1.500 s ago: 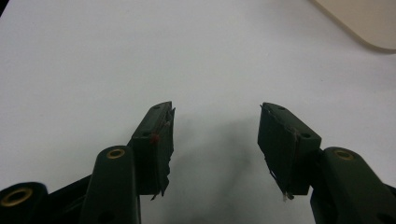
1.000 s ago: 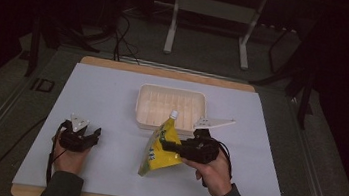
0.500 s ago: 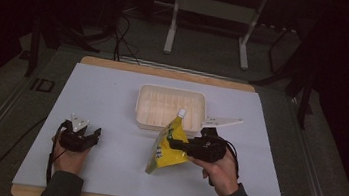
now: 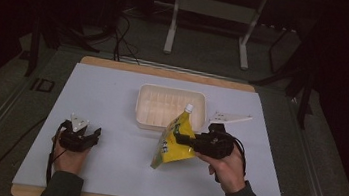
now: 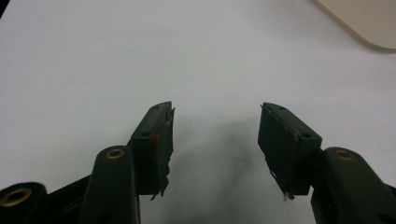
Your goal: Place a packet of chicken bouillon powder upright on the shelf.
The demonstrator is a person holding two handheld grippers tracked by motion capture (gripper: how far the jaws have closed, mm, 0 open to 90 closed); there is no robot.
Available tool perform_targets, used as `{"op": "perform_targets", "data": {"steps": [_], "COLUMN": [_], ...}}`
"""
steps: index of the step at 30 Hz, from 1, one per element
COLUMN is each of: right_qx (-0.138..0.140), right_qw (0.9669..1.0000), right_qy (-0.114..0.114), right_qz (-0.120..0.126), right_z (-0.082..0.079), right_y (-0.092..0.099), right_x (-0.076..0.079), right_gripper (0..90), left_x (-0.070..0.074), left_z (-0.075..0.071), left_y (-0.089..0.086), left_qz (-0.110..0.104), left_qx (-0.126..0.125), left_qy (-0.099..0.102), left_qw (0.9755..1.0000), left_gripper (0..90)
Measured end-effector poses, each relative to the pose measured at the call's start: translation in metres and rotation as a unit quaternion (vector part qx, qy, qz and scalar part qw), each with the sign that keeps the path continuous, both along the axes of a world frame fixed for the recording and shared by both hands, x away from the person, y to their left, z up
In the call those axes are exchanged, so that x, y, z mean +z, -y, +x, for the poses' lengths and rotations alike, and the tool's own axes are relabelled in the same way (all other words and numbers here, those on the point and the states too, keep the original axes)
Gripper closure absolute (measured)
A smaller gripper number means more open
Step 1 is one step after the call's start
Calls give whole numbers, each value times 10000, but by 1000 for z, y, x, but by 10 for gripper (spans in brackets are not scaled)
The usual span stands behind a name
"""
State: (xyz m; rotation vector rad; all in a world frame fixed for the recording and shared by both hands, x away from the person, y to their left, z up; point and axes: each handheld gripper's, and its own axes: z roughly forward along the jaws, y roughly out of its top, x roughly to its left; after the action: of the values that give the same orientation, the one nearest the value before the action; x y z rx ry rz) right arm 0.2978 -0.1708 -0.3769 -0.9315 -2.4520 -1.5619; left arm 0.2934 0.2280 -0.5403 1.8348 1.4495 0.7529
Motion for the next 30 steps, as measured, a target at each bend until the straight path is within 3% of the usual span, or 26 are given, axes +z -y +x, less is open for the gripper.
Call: {"op": "perform_targets", "data": {"steps": [30], "right_qx": [-305], "right_qw": [9993], "right_qy": [179], "right_qz": [-124], "right_z": [19], "right_y": [12], "right_x": [17], "right_gripper": [900], "left_x": [0], "left_z": [0], "left_y": [0], "left_qz": [4], "left_qx": [-10], "left_qy": [2], "left_qw": [10000], "left_gripper": [448]}}
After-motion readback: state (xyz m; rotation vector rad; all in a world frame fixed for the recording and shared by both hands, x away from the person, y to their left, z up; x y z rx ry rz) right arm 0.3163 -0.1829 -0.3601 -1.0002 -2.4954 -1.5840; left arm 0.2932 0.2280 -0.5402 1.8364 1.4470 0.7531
